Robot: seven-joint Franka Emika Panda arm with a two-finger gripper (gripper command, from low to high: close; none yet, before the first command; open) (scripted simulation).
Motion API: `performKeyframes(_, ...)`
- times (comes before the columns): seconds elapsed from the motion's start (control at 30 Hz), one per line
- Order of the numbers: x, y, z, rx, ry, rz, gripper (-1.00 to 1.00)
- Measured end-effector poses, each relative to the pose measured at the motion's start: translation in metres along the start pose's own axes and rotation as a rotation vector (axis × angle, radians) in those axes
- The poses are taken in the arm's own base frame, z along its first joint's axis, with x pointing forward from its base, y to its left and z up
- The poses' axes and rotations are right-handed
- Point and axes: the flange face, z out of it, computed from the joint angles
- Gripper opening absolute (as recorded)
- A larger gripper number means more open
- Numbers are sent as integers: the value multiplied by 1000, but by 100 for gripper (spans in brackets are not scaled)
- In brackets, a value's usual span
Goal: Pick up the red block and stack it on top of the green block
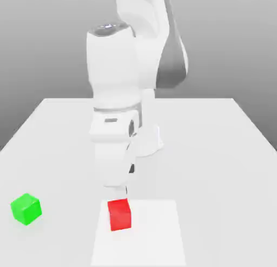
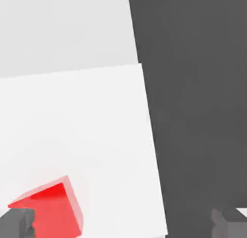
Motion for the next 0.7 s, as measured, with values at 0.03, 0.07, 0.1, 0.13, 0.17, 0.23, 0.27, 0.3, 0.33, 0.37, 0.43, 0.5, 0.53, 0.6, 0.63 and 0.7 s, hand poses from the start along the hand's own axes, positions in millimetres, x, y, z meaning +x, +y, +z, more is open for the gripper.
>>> performKeyframes(0.03,-5,-2,8,4,-17,-40,0)
performKeyframes(0.07,-11,-4,16,9,-35,-80,0)
performKeyframes(0.1,-16,-7,24,14,-52,-120,0)
performKeyframes(0.13,-22,-9,31,18,-69,-160,0)
performKeyframes(0.17,-28,-11,38,23,-87,-200,0)
performKeyframes(0.23,-35,-11,47,26,-102,-235,0)
performKeyframes(0.27,-34,-12,52,25,-104,-249,0)
performKeyframes(0.3,-33,-12,56,24,-105,-257,0)
performKeyframes(0.33,-33,-11,61,22,-105,-260,0)
performKeyframes(0.37,-33,-11,65,21,-105,-261,0)
performKeyframes(0.43,-34,-10,75,20,-105,-262,0)
performKeyframes(0.5,-36,-11,87,21,-106,-261,0)
performKeyframes(0.53,-37,-11,93,22,-107,-261,0)
performKeyframes(0.6,-40,-13,105,26,-108,-259,0)
performKeyframes(0.63,-41,-15,111,29,-109,-258,-100)
performKeyframes(0.7,-41,-15,111,29,-109,-258,-100)
